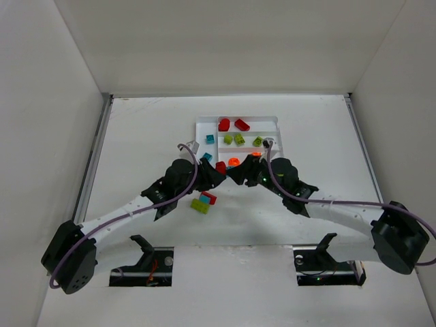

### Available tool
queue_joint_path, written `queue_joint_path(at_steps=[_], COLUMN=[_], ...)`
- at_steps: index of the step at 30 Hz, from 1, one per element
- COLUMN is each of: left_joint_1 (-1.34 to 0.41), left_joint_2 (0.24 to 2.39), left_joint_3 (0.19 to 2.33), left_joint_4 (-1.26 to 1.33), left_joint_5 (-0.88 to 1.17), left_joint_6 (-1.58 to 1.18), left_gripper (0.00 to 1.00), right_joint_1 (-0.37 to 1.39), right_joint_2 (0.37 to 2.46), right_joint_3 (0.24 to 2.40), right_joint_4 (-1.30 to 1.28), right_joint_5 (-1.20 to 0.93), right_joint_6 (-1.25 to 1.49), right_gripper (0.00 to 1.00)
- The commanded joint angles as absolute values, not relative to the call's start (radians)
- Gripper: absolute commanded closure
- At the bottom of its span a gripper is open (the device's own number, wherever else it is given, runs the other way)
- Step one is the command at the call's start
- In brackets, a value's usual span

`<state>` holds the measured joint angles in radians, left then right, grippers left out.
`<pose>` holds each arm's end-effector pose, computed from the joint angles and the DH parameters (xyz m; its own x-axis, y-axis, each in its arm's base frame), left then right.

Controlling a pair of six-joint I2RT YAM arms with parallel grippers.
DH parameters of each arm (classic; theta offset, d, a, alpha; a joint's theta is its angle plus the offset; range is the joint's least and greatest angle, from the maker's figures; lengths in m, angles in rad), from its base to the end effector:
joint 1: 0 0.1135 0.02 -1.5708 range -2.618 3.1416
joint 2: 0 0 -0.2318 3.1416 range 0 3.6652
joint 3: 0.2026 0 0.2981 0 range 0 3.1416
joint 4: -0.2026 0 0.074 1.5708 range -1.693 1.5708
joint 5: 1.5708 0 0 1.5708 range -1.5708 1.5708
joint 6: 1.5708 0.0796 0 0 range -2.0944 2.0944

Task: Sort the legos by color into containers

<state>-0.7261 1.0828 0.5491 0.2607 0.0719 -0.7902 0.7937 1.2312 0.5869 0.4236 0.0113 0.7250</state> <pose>0.2511 -0.2306 0.1800 -0.6491 -0.3713 -0.6639 0.3592 0.6197 -0.6978 0.2546 0.2576 0.1710 -0.5825 0.3534 -0.7320 -0.4260 0.6342 0.6452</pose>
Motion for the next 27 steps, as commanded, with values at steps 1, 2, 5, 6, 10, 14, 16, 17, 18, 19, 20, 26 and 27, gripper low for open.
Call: queue_joint_path(at_steps=[1,2,5,6,10,14,16,17,18,19,20,26,27], left_joint_1=[-0.725,-0.720,-0.711,-0.709,-0.700,-0.654,-0.628,-0.614,-0.602,-0.587,-0.575,-0.516,-0.516], left_joint_2=[1.074,1.071,1.062,1.062,1.052,0.993,0.956,0.939,0.924,0.911,0.901,0.865,0.865], left_joint_3=[0.575,0.574,0.568,0.566,0.560,0.557,0.558,0.558,0.560,0.560,0.560,0.542,0.537], left_joint_4=[0.310,0.310,0.313,0.314,0.321,0.314,0.310,0.308,0.305,0.301,0.295,0.281,0.282], left_joint_5=[0.057,0.057,0.061,0.063,0.064,0.067,0.074,0.078,0.083,0.086,0.089,0.101,0.101], left_joint_6=[-0.772,-0.772,-0.772,-0.772,-0.772,-0.772,-0.772,-0.772,-0.770,-0.767,-0.764,-0.761,-0.761], left_gripper=[0.86,0.86,0.86,0.86,0.86,0.87,0.87,0.87,0.87,0.87,0.87,0.87,0.87], right_joint_1=[0.798,0.798,0.798,0.795,0.774,0.751,0.746,0.748,0.749,0.751,0.751,0.748,0.749], right_joint_2=[1.253,1.262,1.285,1.292,1.312,1.322,1.336,1.345,1.354,1.368,1.380,1.504,1.538], right_joint_3=[0.643,0.643,0.629,0.624,0.601,0.597,0.618,0.632,0.647,0.666,0.678,0.822,0.865], right_joint_4=[0.479,0.477,0.488,0.492,0.514,0.494,0.483,0.476,0.466,0.454,0.451,0.453,0.446], right_joint_5=[0.009,0.012,0.023,0.028,0.073,0.135,0.130,0.135,0.141,0.144,0.149,0.133,0.130], right_joint_6=[0.729,0.729,0.748,0.755,0.767,0.756,0.735,0.721,0.710,0.703,0.701,0.687,0.672], right_gripper=[0.42,0.48,0.61,0.66,0.75,0.78,0.77,0.77,0.77,0.77,0.77,0.77,0.76])
